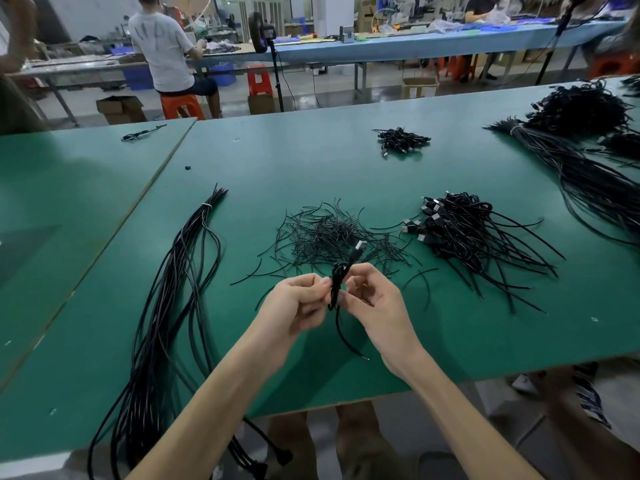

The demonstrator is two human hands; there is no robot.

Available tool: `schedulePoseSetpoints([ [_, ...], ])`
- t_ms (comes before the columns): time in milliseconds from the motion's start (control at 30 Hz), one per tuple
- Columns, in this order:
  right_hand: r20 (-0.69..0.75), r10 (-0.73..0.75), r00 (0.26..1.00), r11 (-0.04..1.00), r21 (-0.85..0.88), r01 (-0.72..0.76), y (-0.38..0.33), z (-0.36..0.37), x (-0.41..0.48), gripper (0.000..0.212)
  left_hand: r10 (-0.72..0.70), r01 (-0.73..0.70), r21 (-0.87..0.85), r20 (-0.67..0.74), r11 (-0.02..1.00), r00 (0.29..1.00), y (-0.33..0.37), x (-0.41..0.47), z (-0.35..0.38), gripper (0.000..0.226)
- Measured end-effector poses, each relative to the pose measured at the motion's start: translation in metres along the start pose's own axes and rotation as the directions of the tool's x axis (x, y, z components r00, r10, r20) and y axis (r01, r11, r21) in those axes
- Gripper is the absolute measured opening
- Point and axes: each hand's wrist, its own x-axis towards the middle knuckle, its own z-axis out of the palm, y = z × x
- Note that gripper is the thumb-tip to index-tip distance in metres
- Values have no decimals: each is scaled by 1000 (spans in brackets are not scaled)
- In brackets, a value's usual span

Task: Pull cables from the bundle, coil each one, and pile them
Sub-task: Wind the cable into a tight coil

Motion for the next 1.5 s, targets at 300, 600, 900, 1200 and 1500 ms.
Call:
schedulePoseSetpoints([
  [300,-52,-47,998,990,-136,39,0,3,-1,21,676,-456,550,-300,699,673,6,-4,7,23],
  [600,110,90,990,991,90,-101,-4,0,-1,64,739,-489,866,264,100,620,-14,0,-7,18],
  [900,109,37,993,994,-103,-25,-3,-2,0,16,445,-272,647,-116,712,888,-14,4,-10,33],
  [1200,-41,-127,991,989,-85,123,-5,1,-2,19,101,-12,328,-254,945,962,0,15,6,37],
  [1500,-4,-186,983,976,-119,184,-2,6,-3,29,163,-101,235,-265,967,950,-7,14,2,35],
])
